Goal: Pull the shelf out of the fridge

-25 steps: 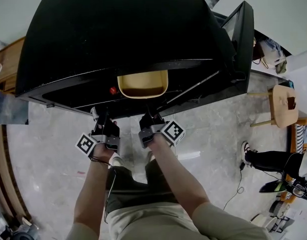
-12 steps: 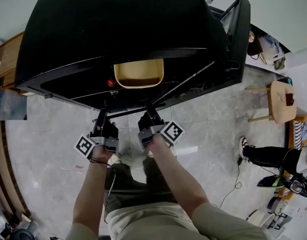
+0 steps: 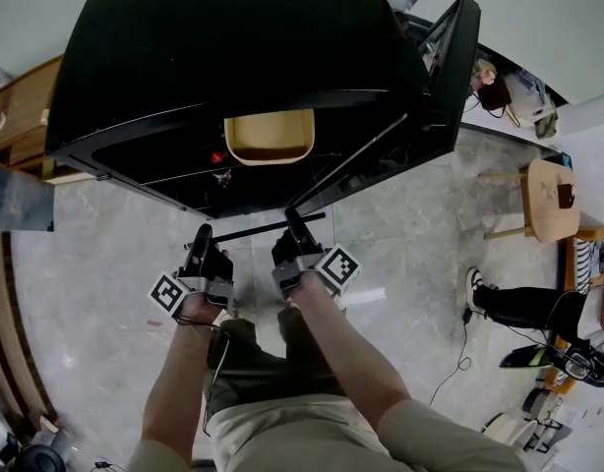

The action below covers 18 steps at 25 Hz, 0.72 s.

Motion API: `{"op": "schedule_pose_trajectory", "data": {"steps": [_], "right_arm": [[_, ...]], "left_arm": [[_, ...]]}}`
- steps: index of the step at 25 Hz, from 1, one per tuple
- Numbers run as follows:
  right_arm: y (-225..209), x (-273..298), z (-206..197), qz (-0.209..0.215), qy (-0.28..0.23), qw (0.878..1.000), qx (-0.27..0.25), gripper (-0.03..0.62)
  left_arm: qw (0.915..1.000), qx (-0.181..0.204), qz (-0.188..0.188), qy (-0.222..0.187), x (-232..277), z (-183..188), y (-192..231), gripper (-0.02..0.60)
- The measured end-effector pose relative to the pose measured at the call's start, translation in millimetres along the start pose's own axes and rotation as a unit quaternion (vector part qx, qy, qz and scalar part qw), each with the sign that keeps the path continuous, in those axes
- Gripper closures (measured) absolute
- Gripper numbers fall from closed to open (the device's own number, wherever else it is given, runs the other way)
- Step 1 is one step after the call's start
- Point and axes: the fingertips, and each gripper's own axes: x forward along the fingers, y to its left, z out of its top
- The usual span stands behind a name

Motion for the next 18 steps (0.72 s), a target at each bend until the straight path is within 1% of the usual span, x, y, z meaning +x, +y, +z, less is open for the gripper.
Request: {"op": "schedule_pose_trajectory", "data": {"steps": [4, 10, 14, 18], "right_arm": [[0, -10, -2, -0.012, 0.003, 1.000, 0.001, 0.588], [12, -42, -11, -0.007, 0.005, 1.000, 0.003, 0.589], [26, -56, -15, -0.005, 0.005, 1.000, 0.004, 0.589], [49, -81, -28, -0.005, 0.010, 1.000, -0.004, 0.589]], "left_arm": [[1.0000, -0.008, 0.005, 0.001, -9, -5, -3, 0.571], [1.0000, -0.006, 0.006, 0.005, -37, -20, -15, 0.571], [0.9999, -0.012, 0.002, 0.006, -49, -27, -25, 0.571], [0.9999, -0.015, 0.003, 0.007, -77, -35, -46, 0.571]]}}
